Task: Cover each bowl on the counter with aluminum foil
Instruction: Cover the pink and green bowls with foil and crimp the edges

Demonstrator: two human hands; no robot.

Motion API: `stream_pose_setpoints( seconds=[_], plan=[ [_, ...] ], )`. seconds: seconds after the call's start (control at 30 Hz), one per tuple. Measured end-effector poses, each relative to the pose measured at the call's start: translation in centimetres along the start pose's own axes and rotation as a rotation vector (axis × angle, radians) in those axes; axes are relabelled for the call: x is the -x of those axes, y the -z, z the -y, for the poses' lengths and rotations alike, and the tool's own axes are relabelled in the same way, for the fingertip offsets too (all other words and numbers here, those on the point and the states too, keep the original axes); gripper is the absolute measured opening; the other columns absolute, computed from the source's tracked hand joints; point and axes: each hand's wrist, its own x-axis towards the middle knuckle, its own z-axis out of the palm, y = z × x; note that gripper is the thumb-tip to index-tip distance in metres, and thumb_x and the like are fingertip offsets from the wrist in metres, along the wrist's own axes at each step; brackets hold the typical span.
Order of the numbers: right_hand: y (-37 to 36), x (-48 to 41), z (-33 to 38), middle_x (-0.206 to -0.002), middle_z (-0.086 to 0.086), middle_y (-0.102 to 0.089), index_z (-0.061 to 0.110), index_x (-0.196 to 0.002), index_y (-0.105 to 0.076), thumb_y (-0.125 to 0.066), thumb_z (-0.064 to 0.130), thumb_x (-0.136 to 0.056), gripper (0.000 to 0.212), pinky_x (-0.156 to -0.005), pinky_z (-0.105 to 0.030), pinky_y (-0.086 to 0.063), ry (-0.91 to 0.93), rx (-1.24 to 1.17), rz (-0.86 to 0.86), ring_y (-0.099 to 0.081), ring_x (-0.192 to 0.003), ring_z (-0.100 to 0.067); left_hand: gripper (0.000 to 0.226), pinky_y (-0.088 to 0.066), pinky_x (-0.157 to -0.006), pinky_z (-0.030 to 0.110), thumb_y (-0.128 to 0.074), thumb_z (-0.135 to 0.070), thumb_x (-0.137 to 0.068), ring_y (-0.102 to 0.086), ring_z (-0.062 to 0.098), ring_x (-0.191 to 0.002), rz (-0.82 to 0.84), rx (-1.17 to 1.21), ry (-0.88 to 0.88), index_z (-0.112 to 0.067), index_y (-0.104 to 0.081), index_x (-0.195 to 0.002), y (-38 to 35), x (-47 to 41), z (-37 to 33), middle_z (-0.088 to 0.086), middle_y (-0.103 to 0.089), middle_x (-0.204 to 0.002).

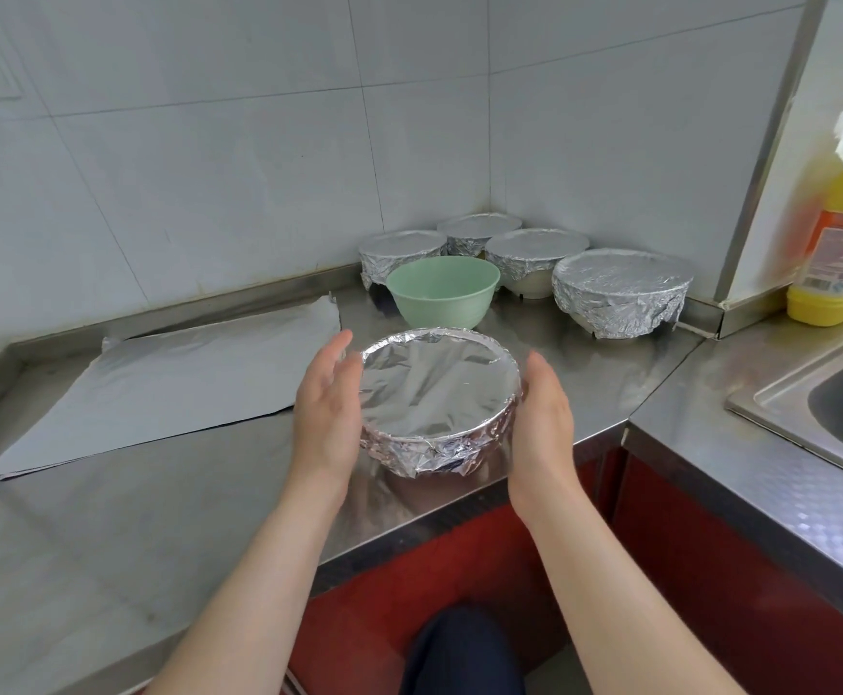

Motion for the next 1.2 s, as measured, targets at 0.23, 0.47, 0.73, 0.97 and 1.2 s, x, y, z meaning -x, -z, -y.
stream_pose_setpoints(
  seconds=[0.23,0.47,0.73,0.97,1.2],
  plan=[
    [3.1,2.1,0.5,-0.133,0.007,-0.053,0.025,-0.123,-0.064,-0.058,0.028,-0.095,0.029,-0.107,-0.031,-0.037,0.839,0.520,0.158,-0.045,-0.128,-0.007,0.023,-0.045,-0.081,0.029,-0.072,-0.032,-0.082,-0.057,0.017,-0.089,0.202,-0.638,-0.895,-0.015,-0.076,-0.097,0.4,5.4,-0.7,-0.003,-0.063,-0.095],
    [6.0,1.3,0.7,-0.108,0.000,-0.063,0.016,-0.110,-0.071,-0.066,0.025,-0.090,0.022,-0.074,-0.042,-0.047,1.421,1.084,0.433,-0.057,-0.099,-0.022,0.020,-0.046,-0.072,0.030,-0.067,-0.024,-0.085,-0.056,0.021,-0.078,0.201,-0.620,-0.951,-0.010,-0.076,-0.096,0.7,4.5,0.0,0.001,-0.063,-0.084],
    [4.5,0.2,2.4,-0.088,-0.005,-0.063,0.006,-0.093,-0.072,-0.067,0.005,-0.089,0.007,-0.076,-0.025,-0.046,1.461,1.073,0.579,-0.053,-0.080,-0.021,0.018,-0.042,-0.073,0.022,-0.069,-0.023,-0.084,-0.054,0.017,-0.076,0.250,-0.563,-0.917,-0.011,-0.077,-0.093,0.7,4.0,-0.3,-0.002,-0.062,-0.082],
    [4.5,-0.2,2.7,-0.087,-0.002,-0.062,0.007,-0.087,-0.070,-0.065,0.002,-0.085,0.007,-0.073,-0.028,-0.046,1.418,1.102,0.593,-0.054,-0.081,-0.022,0.009,-0.041,-0.074,0.021,-0.072,-0.016,-0.083,-0.053,0.017,-0.078,0.220,-0.607,-0.913,-0.008,-0.075,-0.082,0.7,3.9,-0.4,-0.001,-0.062,-0.080],
    [5.5,-1.2,4.1,-0.089,-0.001,-0.062,0.008,-0.086,-0.070,-0.066,0.005,-0.085,0.005,-0.075,-0.027,-0.044,1.378,1.141,0.576,-0.053,-0.083,-0.022,0.017,-0.041,-0.083,0.022,-0.064,-0.024,-0.089,-0.053,0.015,-0.088,0.257,-0.622,-0.889,-0.012,-0.074,-0.094,0.0,3.9,-0.7,-0.003,-0.062,-0.090]
  ],
)
